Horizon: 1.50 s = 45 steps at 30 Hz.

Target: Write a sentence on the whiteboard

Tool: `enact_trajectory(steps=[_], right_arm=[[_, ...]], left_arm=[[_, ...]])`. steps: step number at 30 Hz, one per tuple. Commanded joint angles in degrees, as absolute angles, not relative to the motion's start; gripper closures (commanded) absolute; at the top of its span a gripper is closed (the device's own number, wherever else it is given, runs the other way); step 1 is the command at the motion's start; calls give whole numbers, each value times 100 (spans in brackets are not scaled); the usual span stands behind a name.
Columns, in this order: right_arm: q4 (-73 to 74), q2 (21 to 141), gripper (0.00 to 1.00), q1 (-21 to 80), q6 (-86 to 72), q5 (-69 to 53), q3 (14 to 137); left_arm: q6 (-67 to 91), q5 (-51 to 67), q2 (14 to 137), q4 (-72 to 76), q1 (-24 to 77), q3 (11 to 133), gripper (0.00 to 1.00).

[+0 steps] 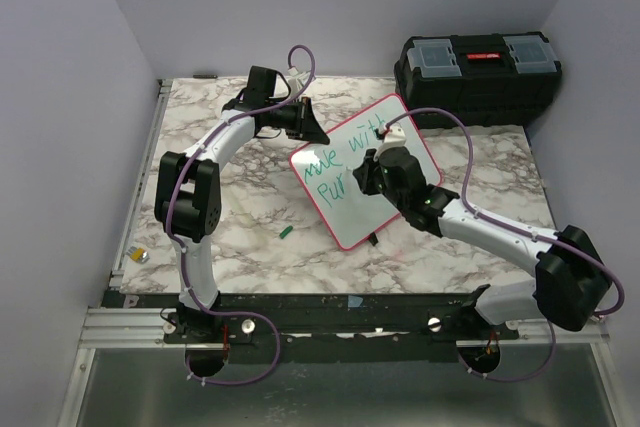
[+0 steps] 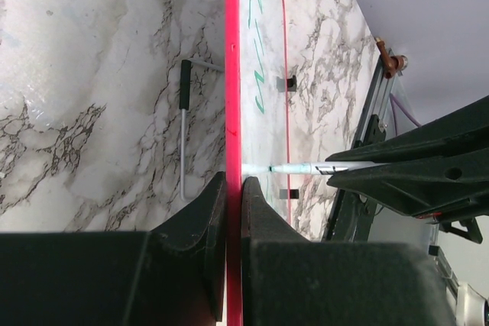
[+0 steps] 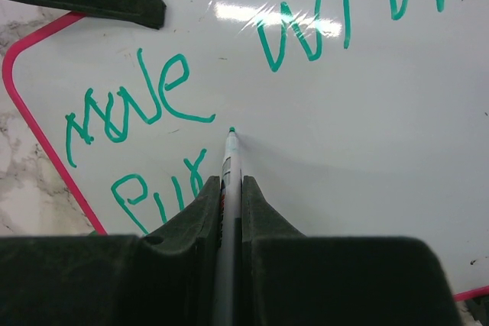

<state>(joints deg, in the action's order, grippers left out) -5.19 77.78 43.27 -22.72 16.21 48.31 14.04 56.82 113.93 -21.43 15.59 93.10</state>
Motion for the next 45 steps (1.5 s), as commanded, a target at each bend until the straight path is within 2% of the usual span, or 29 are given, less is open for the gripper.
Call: enact_trajectory(steps=[1, 7, 21, 29, 45], right_arm=[[-9, 7755, 99, 4306, -2288, 1311, 4610], [367, 7609, 99, 4301, -2336, 787, 4510], [1415, 6991, 99, 4304, -2404, 446, 4879], [980, 7040, 99, 4306, -2624, 1075, 4999], [570, 8118, 99, 4305, -2703, 1868, 5843]], left_arm=[[870, 5471, 11347, -1824, 1516, 9283, 100], [879, 5460, 11342, -1823, 1512, 9273, 100], [871, 5450, 11337, -1835, 1512, 9264, 100], [892, 5469, 11312, -1802, 1512, 9253, 100], [906, 5506, 11303, -1767, 1512, 9239, 100]])
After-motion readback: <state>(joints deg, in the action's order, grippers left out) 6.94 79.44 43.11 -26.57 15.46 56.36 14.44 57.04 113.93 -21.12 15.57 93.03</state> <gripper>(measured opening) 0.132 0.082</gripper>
